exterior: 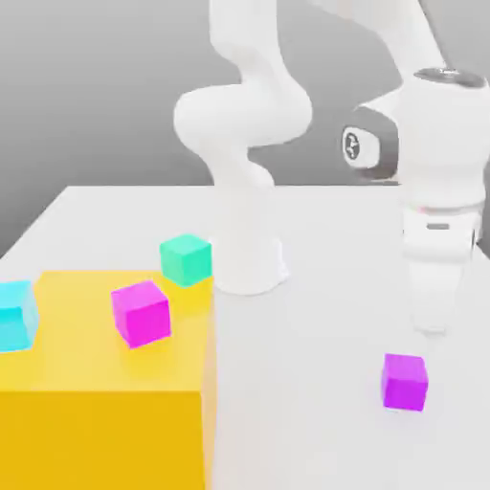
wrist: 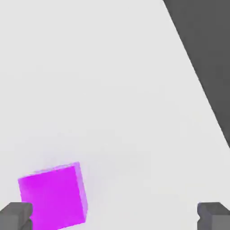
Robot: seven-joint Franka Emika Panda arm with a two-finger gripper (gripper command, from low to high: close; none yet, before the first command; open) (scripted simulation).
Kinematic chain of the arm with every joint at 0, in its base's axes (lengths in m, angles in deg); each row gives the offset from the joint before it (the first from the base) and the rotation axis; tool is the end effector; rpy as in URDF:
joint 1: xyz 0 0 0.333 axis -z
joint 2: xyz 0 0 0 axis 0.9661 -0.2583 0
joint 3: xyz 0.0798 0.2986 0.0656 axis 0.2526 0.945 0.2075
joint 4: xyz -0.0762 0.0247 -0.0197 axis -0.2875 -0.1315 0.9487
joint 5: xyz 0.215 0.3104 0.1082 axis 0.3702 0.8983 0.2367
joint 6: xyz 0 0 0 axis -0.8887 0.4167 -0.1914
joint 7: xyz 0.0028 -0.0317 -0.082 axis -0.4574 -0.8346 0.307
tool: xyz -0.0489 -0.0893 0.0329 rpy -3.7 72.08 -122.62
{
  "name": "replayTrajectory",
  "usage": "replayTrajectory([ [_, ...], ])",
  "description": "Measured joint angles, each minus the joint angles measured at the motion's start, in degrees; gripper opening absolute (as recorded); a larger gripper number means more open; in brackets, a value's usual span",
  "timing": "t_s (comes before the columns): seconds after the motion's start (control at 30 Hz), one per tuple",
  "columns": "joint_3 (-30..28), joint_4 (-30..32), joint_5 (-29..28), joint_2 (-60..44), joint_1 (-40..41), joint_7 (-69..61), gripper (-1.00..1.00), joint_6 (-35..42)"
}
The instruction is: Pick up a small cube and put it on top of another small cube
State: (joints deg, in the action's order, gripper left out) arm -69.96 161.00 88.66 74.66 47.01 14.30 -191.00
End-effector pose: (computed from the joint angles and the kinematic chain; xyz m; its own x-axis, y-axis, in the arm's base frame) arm 0.3469 0.2345 0.2187 0.8415 0.5393 0.0333 0.5397 -0.8418 -0.0052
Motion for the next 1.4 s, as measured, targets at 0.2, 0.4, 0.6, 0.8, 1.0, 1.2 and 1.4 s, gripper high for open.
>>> replayTrajectory([
  [0.2, -2.6, -0.9, -4.4, -12.4, -2.3, 1.3, 0.00, -9.7],
  [0.4, -3.1, -1.2, -4.8, -14.2, -2.7, 1.6, -1.00, -11.0],
  [0.6, -1.7, 0.0, -3.1, -7.5, -1.7, 0.2, -1.00, -5.5],
  [0.8, -4.4, -3.7, 0.2, 1.8, 5.4, -0.2, -1.00, 7.3],
  [1.0, -9.3, -11.8, -0.1, 8.7, 15.4, 3.2, -1.00, 22.2],
  [1.2, -15.7, -20.0, -1.9, 15.4, 24.0, 7.9, -1.00, 37.1],
  [1.4, -19.1, -18.1, -2.5, 14.7, 27.8, 9.4, 1.00, 34.5],
])
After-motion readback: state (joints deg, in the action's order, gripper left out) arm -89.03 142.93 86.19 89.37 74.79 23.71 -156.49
